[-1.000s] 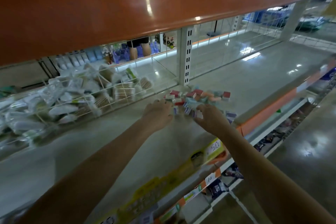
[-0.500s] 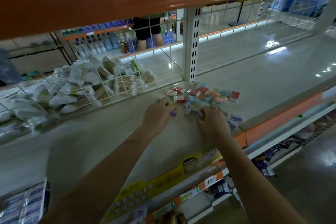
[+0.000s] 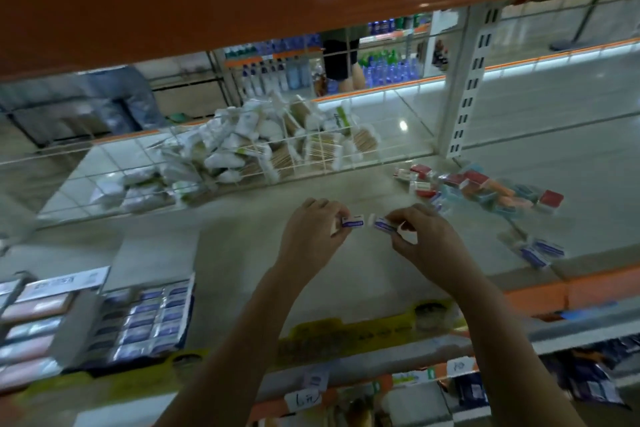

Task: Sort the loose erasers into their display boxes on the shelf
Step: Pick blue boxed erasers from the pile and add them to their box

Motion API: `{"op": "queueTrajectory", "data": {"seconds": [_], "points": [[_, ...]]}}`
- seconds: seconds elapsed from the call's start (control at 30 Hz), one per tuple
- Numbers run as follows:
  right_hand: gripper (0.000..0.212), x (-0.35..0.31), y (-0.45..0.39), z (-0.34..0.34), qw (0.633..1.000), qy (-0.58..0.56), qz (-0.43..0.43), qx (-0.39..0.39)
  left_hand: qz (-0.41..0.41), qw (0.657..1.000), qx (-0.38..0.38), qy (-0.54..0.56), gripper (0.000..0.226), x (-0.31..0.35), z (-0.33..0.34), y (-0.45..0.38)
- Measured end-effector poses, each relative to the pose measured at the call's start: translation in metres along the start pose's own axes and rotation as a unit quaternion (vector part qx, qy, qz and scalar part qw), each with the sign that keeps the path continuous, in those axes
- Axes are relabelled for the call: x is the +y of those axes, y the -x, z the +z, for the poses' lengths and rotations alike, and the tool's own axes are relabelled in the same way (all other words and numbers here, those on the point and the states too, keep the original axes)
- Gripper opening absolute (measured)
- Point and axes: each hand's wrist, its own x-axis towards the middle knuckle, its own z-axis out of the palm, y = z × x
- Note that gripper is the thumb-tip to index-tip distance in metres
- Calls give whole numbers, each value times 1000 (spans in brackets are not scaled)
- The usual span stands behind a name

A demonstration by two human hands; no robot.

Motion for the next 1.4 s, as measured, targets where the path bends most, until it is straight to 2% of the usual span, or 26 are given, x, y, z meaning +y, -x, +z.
{"op": "queueTrajectory", "data": {"seconds": [0.3, 0.5, 0.73, 0.93, 1.4], "points": [[25, -100, -20, 50, 985, -32, -157, -63, -135, 983, 123, -16, 16, -72, -74, 96], [26, -171, -17, 92, 962, -36, -247, -114, -203, 968, 136, -53, 20, -121, -113, 157], [25, -223, -14, 137, 938, 28, -302, -167, -259, 957, 123, -44, 21, -171, -142, 186], [23, -243, -18, 164, 933, 79, -295, -189, -239, 966, 99, -25, 23, -193, -155, 197], [21, -261, -11, 194, 953, 146, -213, -157, -162, 982, 94, 6, 18, -213, -175, 201]]}}
